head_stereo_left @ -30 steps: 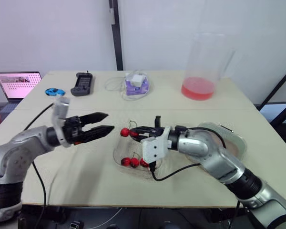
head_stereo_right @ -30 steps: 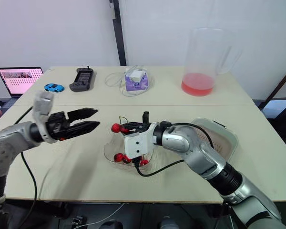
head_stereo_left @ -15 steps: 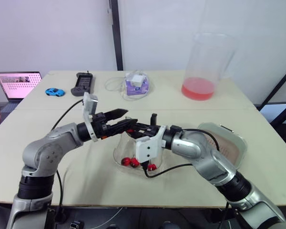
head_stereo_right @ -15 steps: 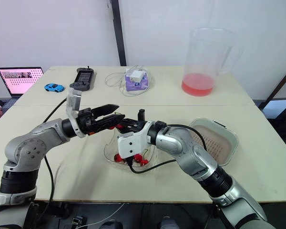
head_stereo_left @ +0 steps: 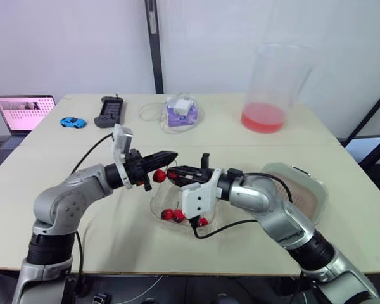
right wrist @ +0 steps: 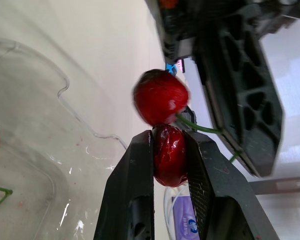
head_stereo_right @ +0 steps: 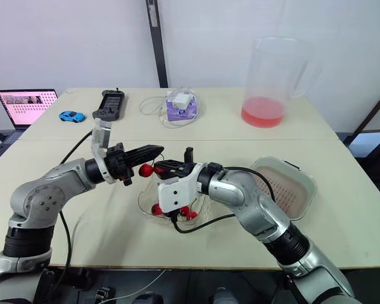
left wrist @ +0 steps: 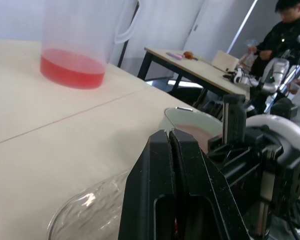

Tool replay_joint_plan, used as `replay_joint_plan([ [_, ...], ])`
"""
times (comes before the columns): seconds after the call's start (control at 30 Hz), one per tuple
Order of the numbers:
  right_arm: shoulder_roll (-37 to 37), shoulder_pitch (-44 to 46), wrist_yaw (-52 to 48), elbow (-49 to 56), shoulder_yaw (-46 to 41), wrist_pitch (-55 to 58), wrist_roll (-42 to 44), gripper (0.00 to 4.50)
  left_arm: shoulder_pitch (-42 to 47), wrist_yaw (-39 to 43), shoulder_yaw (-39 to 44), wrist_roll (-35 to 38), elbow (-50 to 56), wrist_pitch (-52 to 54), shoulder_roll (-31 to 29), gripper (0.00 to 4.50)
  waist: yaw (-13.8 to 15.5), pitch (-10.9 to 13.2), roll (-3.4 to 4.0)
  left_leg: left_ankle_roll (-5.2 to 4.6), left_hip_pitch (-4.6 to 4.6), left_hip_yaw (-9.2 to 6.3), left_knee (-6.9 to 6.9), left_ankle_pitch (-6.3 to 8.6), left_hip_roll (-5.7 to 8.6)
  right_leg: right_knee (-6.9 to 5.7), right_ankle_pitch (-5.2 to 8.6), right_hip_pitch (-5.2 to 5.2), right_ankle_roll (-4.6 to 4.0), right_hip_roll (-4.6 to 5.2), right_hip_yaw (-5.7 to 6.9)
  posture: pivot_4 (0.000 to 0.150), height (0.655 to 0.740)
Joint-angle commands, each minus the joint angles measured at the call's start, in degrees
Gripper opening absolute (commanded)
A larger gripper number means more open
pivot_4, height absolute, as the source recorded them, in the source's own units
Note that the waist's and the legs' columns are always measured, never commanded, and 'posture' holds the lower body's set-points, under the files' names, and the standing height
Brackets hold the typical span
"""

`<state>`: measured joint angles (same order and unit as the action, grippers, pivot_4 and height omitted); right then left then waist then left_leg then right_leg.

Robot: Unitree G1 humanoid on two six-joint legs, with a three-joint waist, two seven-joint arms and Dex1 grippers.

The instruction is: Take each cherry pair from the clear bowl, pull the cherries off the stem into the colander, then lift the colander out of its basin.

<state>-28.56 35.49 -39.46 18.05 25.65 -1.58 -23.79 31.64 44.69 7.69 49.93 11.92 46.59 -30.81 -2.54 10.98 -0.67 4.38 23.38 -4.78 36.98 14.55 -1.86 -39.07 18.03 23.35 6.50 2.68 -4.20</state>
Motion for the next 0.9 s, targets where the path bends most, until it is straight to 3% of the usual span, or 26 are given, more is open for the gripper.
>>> replay_joint_plan([
  [0.03,0.5,-0.8,-1.2,3.2,-3.1,1.6,2.9,1.47,1.9,0.5,-0.3,-1.1,0.2,-1.7,0.0,0.0,0.0,0.0,0.0,0.0,0.0,0.0,0.0,0.0,0.0,0.0,0.0,0.0,0.0,0.0,0.0,0.15,0.7332],
  [0.1,-0.4,-1.5,-1.6,4.1,-3.7,1.1,2.6,2.19,2.8,0.3,0.0,-1.3,-0.4,-1.8,0.4,0.0,0.0,0.0,0.0,0.0,0.0,-0.01,0.0,0.0,0.0,0.0,0.0,0.0,0.0,0.0,0.01,0.15,0.7332],
  [0.2,-0.8,-3.1,-3.0,7.1,-5.7,3.3,5.1,3.68,2.8,0.9,0.4,-1.4,-0.8,-2.1,0.1,0.0,0.0,0.0,0.0,0.0,0.0,0.0,0.01,0.0,0.01,0.01,0.0,0.0,0.0,0.0,0.0,0.15,0.7332],
  [0.33,0.2,-5.8,-4.8,13.4,-10.0,11.0,11.7,3.68,2.2,2.3,1.3,-1.7,-1.3,-2.6,-0.8,0.0,-0.1,0.0,0.0,-0.01,0.0,-0.02,0.0,0.0,0.0,0.0,0.0,0.0,0.0,-0.02,0.0,0.15,0.7332],
  [0.4,1.4,-7.8,-5.9,16.4,-14.5,19.9,19.0,3.68,2.1,2.9,1.9,-1.0,-1.2,-2.4,-1.1,0.0,0.0,0.0,0.0,0.0,0.0,-0.03,0.0,0.0,0.0,0.0,0.0,-0.01,0.0,-0.01,0.01,0.15,0.7332],
  [0.5,6.0,-6.3,-4.6,18.9,-21.3,38.7,30.1,3.68,1.9,4.0,2.6,0.9,-0.5,-1.5,-1.0,0.0,0.0,0.0,0.0,0.0,0.0,-0.04,0.02,0.0,0.01,0.01,0.0,-0.06,0.0,0.01,0.02,0.15,0.7332],
  [0.57,15.8,-0.9,-2.0,18.8,-31.6,61.4,45.3,3.68,1.7,4.4,2.2,1.6,0.5,-1.1,-0.6,0.0,-0.2,0.0,0.02,0.0,-0.03,-0.06,0.03,0.0,0.0,-0.03,0.0,-0.06,0.0,-0.01,0.01,0.15,0.7332],
  [0.63,21.0,3.1,-0.1,18.5,-37.5,73.3,52.2,3.68,1.6,4.5,1.5,2.2,1.5,-0.9,-0.1,0.0,-0.2,0.0,0.04,0.02,-0.07,-0.08,0.0,-0.01,-0.02,-0.12,0.0,-0.05,-0.01,-0.05,0.02,0.15,0.7332],
  [0.9,20.2,2.8,4.0,20.1,-36.5,81.9,59.5,3.68,2.0,2.8,1.1,4.3,3.4,0.0,1.7,0.0,0.0,0.0,0.04,0.0,0.01,-0.08,-0.02,0.0,0.05,0.02,0.0,-0.05,-0.01,0.06,0.09,0.15,0.7332],
])
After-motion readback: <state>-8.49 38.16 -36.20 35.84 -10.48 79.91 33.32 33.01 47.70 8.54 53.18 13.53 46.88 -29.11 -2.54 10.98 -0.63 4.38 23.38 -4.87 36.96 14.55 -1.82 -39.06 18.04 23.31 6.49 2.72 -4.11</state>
